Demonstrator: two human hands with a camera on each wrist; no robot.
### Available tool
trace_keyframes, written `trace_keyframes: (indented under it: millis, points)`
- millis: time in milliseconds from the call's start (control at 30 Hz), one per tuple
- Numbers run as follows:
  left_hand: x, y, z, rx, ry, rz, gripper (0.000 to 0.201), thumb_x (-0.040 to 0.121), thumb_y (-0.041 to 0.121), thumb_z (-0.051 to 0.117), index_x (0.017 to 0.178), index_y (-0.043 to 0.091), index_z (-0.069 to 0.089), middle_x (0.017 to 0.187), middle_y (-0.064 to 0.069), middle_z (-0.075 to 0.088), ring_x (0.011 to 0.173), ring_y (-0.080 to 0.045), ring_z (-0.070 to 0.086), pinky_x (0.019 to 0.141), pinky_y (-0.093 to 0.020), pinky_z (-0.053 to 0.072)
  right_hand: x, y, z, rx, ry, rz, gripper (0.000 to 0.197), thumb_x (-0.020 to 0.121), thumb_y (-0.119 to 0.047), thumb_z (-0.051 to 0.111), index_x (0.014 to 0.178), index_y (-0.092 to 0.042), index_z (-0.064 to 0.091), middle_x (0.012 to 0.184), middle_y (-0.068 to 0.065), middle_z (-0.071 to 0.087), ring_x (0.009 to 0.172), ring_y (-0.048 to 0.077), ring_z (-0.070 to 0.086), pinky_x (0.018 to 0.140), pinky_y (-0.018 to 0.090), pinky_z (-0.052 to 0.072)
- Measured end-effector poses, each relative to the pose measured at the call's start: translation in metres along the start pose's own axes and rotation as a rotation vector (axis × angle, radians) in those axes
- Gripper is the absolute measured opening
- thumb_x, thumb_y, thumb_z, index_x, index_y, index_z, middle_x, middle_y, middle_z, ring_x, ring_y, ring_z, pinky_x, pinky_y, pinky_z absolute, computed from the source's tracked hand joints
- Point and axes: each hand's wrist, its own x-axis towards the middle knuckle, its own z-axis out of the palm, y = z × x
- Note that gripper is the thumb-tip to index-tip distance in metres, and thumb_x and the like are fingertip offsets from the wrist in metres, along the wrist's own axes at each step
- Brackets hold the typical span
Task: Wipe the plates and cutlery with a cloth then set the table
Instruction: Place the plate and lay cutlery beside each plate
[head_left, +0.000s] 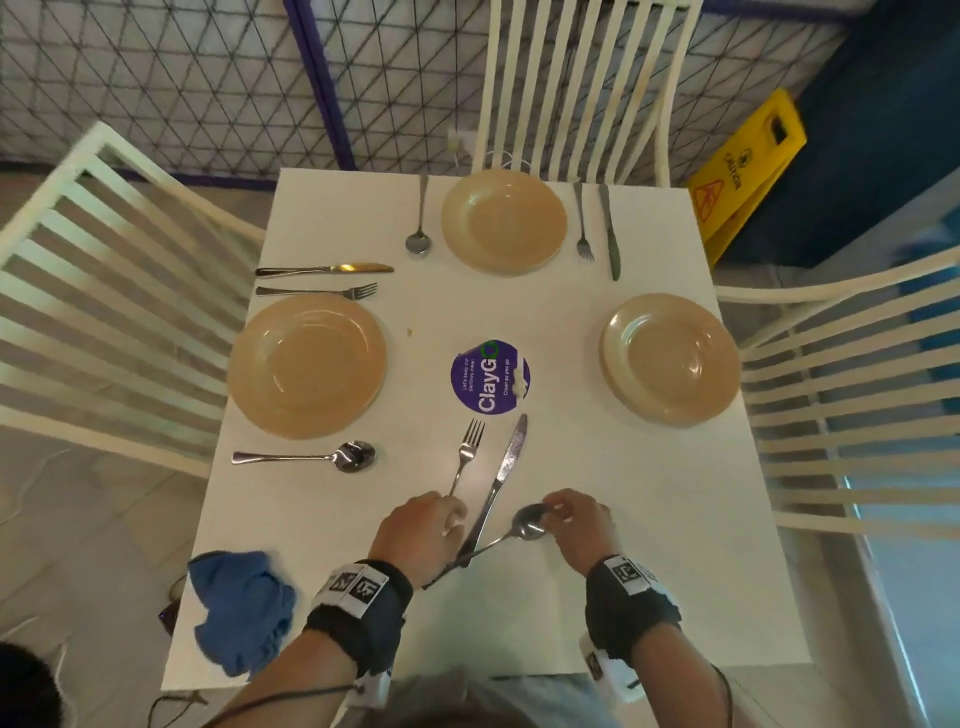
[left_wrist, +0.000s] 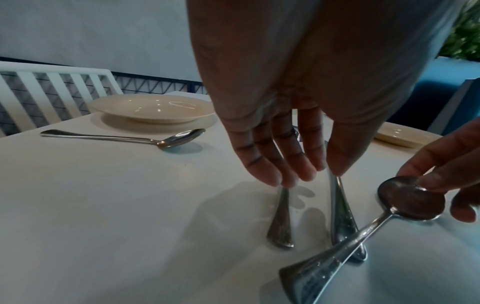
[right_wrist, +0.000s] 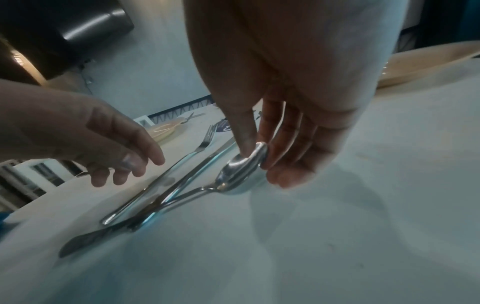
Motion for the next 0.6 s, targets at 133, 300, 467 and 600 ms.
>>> trace_keyframes:
  millis: [133, 300, 467, 600]
  points:
    - [-0.003, 0.002, 0.000, 0.016, -0.090, 0.057, 0.028, 0.093, 0.035, 0.057, 0.119, 0.033, 0.066, 0.115, 0.006, 0.064, 0.110, -0.018, 0.057, 0.091, -0.034, 0.049, -0.004, 0.002, -0.006, 0.105, -0.004, 0.043, 0.022, 0.086, -0.004, 0.060, 0.090, -0.017, 0.077, 0.075, 0.002, 0.072, 0.075, 0.022, 0.069, 0.073, 0.028, 0.056]
    - [-0.008, 0.004, -0.009, -0.076, -0.009, 0.062, 0.035, 0.091, 0.046, 0.064, 0.125, 0.037, 0.063, 0.114, 0.015, 0.064, 0.108, -0.011, 0.057, 0.088, -0.029, 0.048, -0.007, 0.013, -0.037, 0.477, 0.042, 0.185, 0.020, 0.088, 0.008, 0.056, 0.092, -0.001, 0.074, 0.068, 0.011, 0.070, 0.057, 0.022, 0.067, 0.064, 0.033, 0.062]
    - [0.001, 0.045, -0.031, -0.632, 0.184, -0.016, 0.065, 0.087, 0.035, 0.078, 0.142, 0.035, 0.044, 0.110, 0.011, 0.071, 0.101, -0.010, 0.068, 0.099, -0.038, 0.053, -0.011, 0.015, -0.065, 0.871, -0.017, 0.215, 0.013, 0.089, 0.009, 0.065, 0.102, 0.011, 0.068, 0.074, 0.019, 0.069, 0.065, 0.028, 0.070, 0.063, 0.031, 0.062]
    - [0.023, 0.087, -0.030, -0.861, 0.233, -0.034, 0.075, 0.089, 0.029, 0.077, 0.147, 0.039, 0.031, 0.102, 0.004, 0.076, 0.093, -0.013, 0.073, 0.087, -0.034, 0.056, -0.006, 0.010, -0.075, 1.086, -0.091, 0.229, 0.021, 0.089, 0.008, 0.064, 0.109, 0.015, 0.063, 0.080, 0.020, 0.072, 0.068, 0.028, 0.071, 0.064, 0.032, 0.062]
